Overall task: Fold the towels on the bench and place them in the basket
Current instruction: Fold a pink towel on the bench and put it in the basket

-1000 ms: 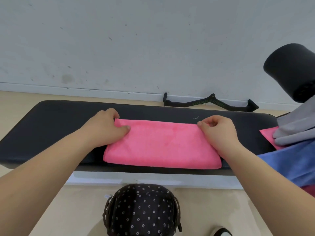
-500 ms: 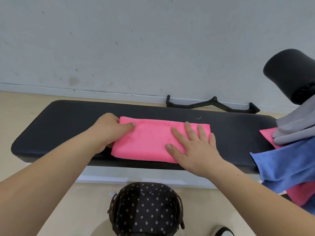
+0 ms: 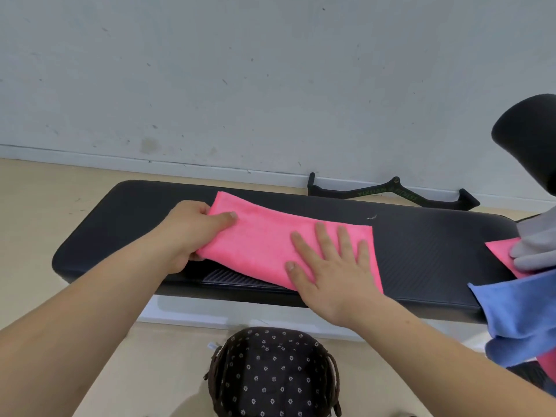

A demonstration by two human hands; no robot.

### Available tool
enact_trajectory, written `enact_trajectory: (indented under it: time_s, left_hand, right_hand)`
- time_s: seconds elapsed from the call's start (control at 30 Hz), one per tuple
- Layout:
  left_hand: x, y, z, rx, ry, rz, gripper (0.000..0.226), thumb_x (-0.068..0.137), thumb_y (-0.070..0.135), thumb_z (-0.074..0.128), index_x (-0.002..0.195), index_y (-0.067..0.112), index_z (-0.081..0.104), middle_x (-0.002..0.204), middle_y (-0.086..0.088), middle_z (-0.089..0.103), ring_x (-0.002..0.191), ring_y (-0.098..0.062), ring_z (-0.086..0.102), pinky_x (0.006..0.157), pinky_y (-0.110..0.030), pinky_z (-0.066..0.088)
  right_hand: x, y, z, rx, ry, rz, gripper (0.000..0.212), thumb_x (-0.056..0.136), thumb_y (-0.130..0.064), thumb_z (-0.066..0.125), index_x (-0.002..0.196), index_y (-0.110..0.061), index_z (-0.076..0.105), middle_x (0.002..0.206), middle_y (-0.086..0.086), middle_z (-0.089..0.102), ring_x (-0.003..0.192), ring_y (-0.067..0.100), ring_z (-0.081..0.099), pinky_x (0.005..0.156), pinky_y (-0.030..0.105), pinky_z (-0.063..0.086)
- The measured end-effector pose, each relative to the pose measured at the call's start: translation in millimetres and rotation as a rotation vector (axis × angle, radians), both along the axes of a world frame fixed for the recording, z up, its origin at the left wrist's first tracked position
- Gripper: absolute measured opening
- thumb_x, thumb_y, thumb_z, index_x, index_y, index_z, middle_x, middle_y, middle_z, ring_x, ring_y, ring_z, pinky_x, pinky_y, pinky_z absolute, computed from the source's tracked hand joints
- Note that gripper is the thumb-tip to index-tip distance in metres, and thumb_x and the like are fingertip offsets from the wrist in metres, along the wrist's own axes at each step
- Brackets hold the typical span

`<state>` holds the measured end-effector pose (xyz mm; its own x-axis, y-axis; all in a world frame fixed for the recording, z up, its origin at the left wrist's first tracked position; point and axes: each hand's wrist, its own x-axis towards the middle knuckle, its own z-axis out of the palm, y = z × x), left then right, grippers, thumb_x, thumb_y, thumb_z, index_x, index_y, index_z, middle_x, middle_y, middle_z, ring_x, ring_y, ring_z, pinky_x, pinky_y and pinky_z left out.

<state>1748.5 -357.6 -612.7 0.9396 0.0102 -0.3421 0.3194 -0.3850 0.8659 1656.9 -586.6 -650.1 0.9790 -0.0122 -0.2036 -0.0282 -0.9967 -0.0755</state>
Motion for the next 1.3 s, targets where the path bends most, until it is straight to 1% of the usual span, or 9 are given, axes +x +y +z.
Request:
enact_trajectory:
  time_s: [0.13, 0.23, 0.3, 0.37, 0.53, 0.73, 0.97, 1.1, 1.3]
  left_hand:
    - [-1, 5, 2, -0.031, 0.000, 0.034, 0.025, 0.094, 0.034, 0.074, 0.086, 0.015, 0.060, 0.081, -0.005, 0.066, 0.065, -0.019, 0.059, 0.052, -0.028, 0.045]
    - [-5, -5, 17, -0.157, -0.003, 0.065, 0.016, 0.096, 0.028, 0.070, 0.087, 0.017, 0.062, 0.082, -0.004, 0.068, 0.068, -0.019, 0.061, 0.058, -0.030, 0.049]
    - [-10, -20, 32, -0.254, -0.007, 0.039, 0.008, 0.095, 0.021, 0.066, 0.091, 0.015, 0.067, 0.082, -0.005, 0.070, 0.070, -0.019, 0.063, 0.061, -0.031, 0.052]
    - [-19, -43, 41, -0.290, -0.026, -0.055, 0.007, 0.093, 0.016, 0.063, 0.088, 0.013, 0.066, 0.073, -0.006, 0.065, 0.063, -0.019, 0.060, 0.057, -0.030, 0.050]
    - [-46, -119, 36, -0.150, -0.080, -0.257, 0.010, 0.089, 0.006, 0.059, 0.095, 0.002, 0.066, 0.061, -0.012, 0.067, 0.042, -0.019, 0.054, 0.046, -0.027, 0.049]
    - [-63, -177, 6, -0.017, -0.111, -0.416, 0.018, 0.095, 0.005, 0.057, 0.110, -0.003, 0.063, 0.078, -0.025, 0.071, 0.052, -0.024, 0.063, 0.064, -0.047, 0.062]
    - [-65, -164, 1, 0.018, -0.084, -0.472, 0.029, 0.101, 0.007, 0.048, 0.120, 0.019, 0.067, 0.089, -0.008, 0.076, 0.074, -0.022, 0.076, 0.079, -0.038, 0.065]
    - [-45, -121, 0, 0.305, -0.385, -0.240, 0.023, 0.094, 0.024, 0.065, 0.116, 0.025, 0.062, 0.097, 0.007, 0.067, 0.090, -0.010, 0.065, 0.078, -0.026, 0.052]
    - [-39, -117, -4, 0.174, -0.046, -0.177, 0.027, 0.084, 0.038, 0.078, 0.090, 0.017, 0.062, 0.079, -0.010, 0.058, 0.058, -0.023, 0.050, 0.052, -0.030, 0.043]
  right_hand:
    - [6, 5, -6, 0.022, 0.004, -0.014, 0.068, 0.096, -0.074, 0.009, 0.157, -0.053, -0.012, 0.170, -0.002, -0.024, 0.154, 0.037, -0.028, 0.119, 0.065, -0.019]
    - [9, 2, 0, 0.132, -0.027, -0.037, 0.070, 0.096, -0.074, 0.024, 0.160, -0.050, 0.010, 0.173, -0.002, -0.007, 0.158, 0.032, -0.013, 0.123, 0.059, -0.013]
    - [10, -7, 11, 0.289, -0.193, -0.111, 0.062, 0.094, -0.065, 0.044, 0.149, -0.037, 0.047, 0.163, 0.002, 0.034, 0.153, 0.027, 0.024, 0.126, 0.049, 0.015]
    - [10, -25, 24, 0.463, -0.378, -0.211, 0.035, 0.095, -0.049, 0.057, 0.119, -0.028, 0.071, 0.125, -0.001, 0.063, 0.121, 0.020, 0.057, 0.103, 0.039, 0.045]
    - [-1, -71, 29, 0.964, -0.264, -0.578, 0.032, 0.101, -0.034, 0.056, 0.091, -0.009, 0.073, 0.077, 0.002, 0.069, 0.068, 0.016, 0.058, 0.059, 0.028, 0.045]
    - [-3, -88, 21, 1.257, -0.214, -0.702, 0.049, 0.104, -0.046, 0.052, 0.094, -0.004, 0.074, 0.065, 0.007, 0.070, 0.054, 0.017, 0.062, 0.053, 0.030, 0.052]
    - [3, -91, 13, 1.150, -0.234, -0.658, 0.033, 0.089, -0.034, 0.078, 0.087, -0.002, 0.074, 0.063, 0.010, 0.066, 0.054, 0.019, 0.059, 0.055, 0.034, 0.057]
    - [9, -89, 11, 1.015, -0.225, -0.660, 0.028, 0.096, -0.026, 0.069, 0.097, 0.002, 0.071, 0.079, 0.016, 0.072, 0.057, 0.023, 0.059, 0.056, 0.037, 0.057]
    - [11, -85, 14, 0.735, -0.281, -0.599, 0.025, 0.093, -0.030, 0.071, 0.104, -0.013, 0.057, 0.094, 0.001, 0.062, 0.077, 0.020, 0.063, 0.060, 0.032, 0.048]
